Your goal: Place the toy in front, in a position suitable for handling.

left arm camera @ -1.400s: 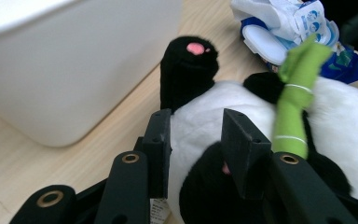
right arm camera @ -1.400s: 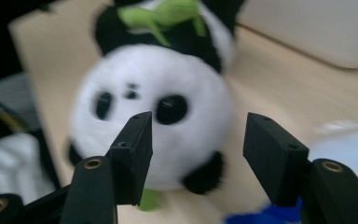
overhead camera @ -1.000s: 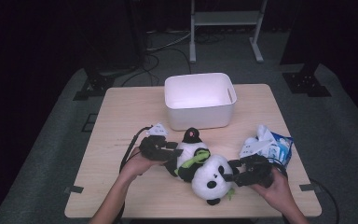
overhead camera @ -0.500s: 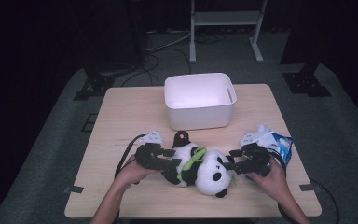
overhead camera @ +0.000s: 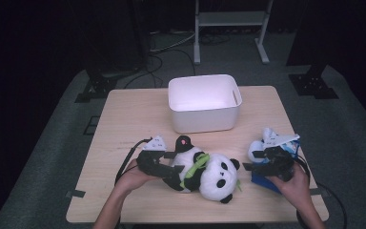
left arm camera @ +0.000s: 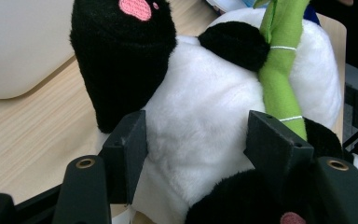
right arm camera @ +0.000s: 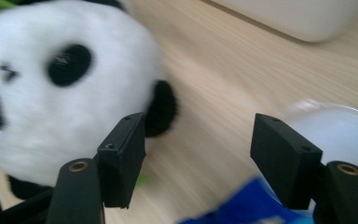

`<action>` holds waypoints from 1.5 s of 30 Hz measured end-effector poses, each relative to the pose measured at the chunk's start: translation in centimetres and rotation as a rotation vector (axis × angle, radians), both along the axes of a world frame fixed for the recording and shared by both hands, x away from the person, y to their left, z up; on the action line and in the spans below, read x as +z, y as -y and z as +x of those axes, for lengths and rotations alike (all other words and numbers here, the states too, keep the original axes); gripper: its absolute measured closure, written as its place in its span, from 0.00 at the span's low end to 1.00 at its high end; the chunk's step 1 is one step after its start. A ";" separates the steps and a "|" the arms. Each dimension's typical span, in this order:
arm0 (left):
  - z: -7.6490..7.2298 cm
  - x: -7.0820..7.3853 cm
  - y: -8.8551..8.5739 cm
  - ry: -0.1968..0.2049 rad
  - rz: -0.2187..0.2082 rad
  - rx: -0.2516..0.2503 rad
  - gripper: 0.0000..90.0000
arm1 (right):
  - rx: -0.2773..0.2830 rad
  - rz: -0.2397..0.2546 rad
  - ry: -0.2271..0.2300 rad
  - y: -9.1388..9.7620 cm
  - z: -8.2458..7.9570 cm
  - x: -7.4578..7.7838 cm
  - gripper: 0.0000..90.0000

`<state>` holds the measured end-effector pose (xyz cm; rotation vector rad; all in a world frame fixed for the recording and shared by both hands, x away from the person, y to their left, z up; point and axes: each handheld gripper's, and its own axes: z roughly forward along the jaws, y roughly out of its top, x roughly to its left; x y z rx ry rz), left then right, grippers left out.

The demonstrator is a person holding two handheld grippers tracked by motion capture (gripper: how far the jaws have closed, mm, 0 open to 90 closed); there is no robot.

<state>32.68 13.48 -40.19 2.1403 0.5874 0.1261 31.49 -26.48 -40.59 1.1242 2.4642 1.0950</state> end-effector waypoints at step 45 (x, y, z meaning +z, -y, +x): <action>0.3 -0.5 -0.5 -0.040 -0.012 -0.014 0.33 | -0.152 -0.276 -0.054 1.4 4.3 5.9 0.94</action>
